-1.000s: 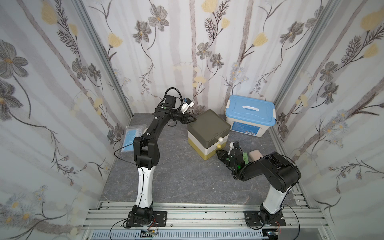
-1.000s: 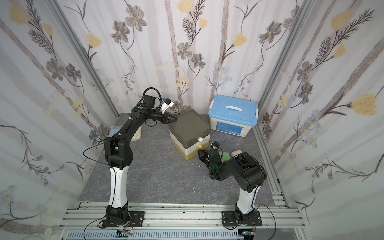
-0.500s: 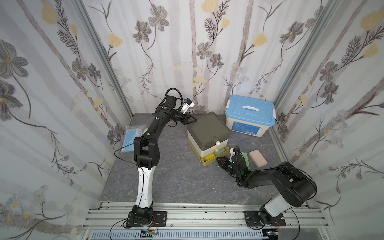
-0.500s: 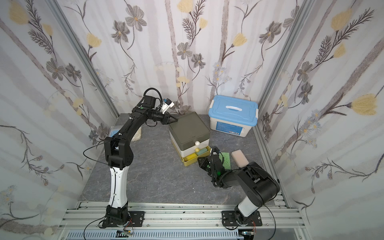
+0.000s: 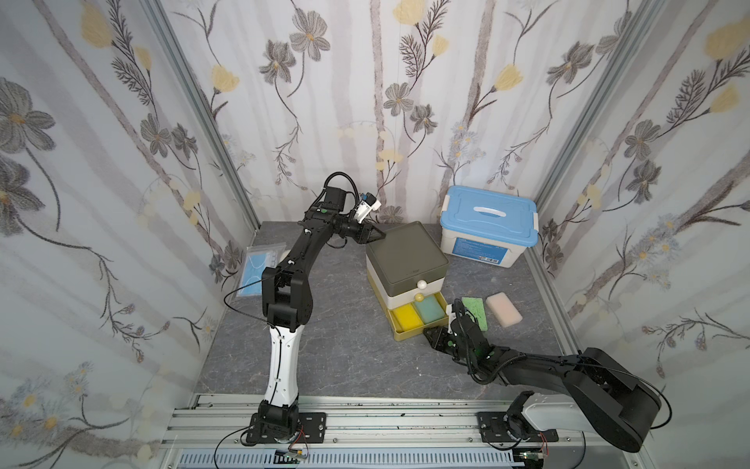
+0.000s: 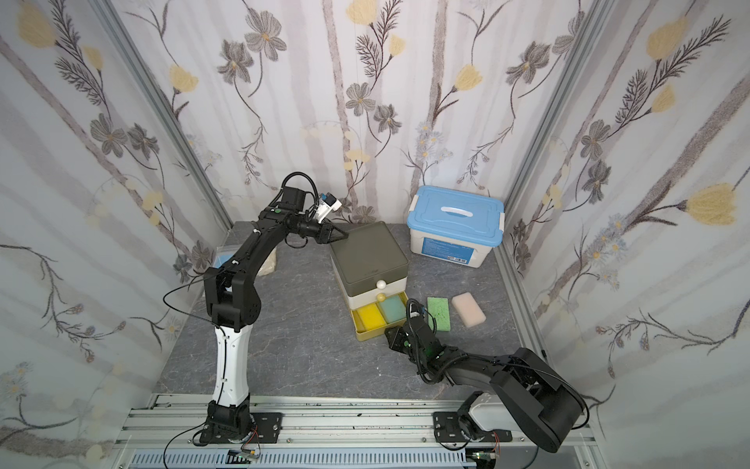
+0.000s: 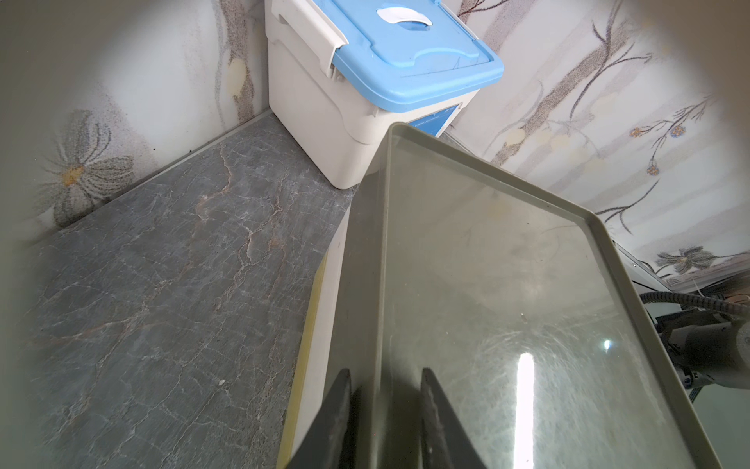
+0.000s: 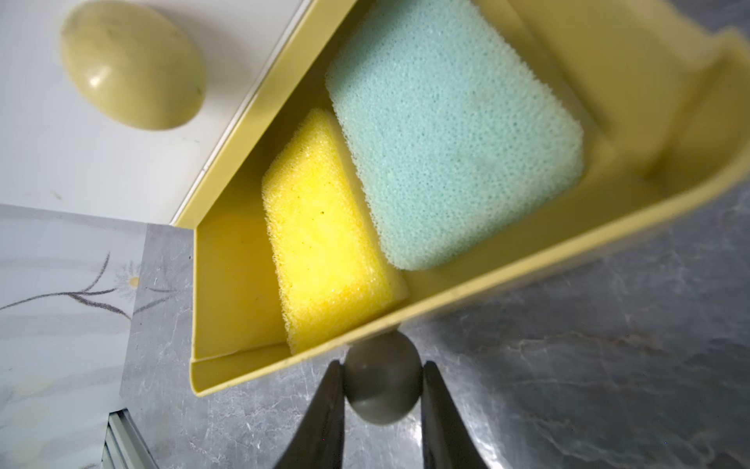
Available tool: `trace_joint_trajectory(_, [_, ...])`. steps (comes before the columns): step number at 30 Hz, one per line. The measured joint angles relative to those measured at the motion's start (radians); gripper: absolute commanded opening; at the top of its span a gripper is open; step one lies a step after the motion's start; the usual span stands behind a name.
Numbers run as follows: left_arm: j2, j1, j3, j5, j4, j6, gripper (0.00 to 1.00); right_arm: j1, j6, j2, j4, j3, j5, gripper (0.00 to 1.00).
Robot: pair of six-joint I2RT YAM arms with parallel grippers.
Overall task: Take the sponge out of the drawer
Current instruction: Open the drawer in the storage box.
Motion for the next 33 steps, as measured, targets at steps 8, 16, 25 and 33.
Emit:
trace_joint_trajectory(8, [-0.002,-0.004,0.0,-0.006,-0.003,0.008,0.29,0.074,0.014,-0.09,-0.123,-0.007,0.074,0.23])
trace_joint_trajectory(16, [-0.003,-0.006,0.001,-0.011,-0.004,0.008,0.29,0.109,-0.009,-0.168,-0.284,0.053,0.078,0.49])
trace_joint_trajectory(25, [0.002,-0.006,0.005,-0.008,-0.003,0.009,0.29,0.106,-0.129,-0.383,-0.608,0.218,0.135,0.47])
trace_joint_trajectory(33, [0.002,-0.007,0.005,-0.006,-0.002,0.01,0.29,0.069,-0.304,-0.165,-0.738,0.409,0.12,0.44])
